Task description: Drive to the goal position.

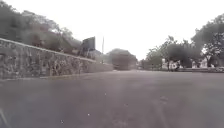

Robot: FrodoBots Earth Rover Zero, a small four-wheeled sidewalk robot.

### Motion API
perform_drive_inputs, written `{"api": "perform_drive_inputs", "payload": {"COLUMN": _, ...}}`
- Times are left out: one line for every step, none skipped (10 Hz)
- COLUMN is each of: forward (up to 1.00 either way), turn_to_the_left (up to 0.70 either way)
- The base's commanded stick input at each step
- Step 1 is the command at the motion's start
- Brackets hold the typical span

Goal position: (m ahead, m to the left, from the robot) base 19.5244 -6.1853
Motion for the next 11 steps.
{"api": "perform_drive_inputs", "payload": {"forward": 0.7, "turn_to_the_left": 0.0}}
{"api": "perform_drive_inputs", "payload": {"forward": 0.7, "turn_to_the_left": 0.0}}
{"api": "perform_drive_inputs", "payload": {"forward": 0.7, "turn_to_the_left": 0.0}}
{"api": "perform_drive_inputs", "payload": {"forward": 0.7, "turn_to_the_left": 0.0}}
{"api": "perform_drive_inputs", "payload": {"forward": 0.7, "turn_to_the_left": 0.0}}
{"api": "perform_drive_inputs", "payload": {"forward": 0.7, "turn_to_the_left": 0.0}}
{"api": "perform_drive_inputs", "payload": {"forward": 0.7, "turn_to_the_left": 0.0}}
{"api": "perform_drive_inputs", "payload": {"forward": 0.7, "turn_to_the_left": 0.0}}
{"api": "perform_drive_inputs", "payload": {"forward": 0.7, "turn_to_the_left": 0.0}}
{"api": "perform_drive_inputs", "payload": {"forward": 0.7, "turn_to_the_left": 0.0}}
{"api": "perform_drive_inputs", "payload": {"forward": 0.7, "turn_to_the_left": 0.0}}
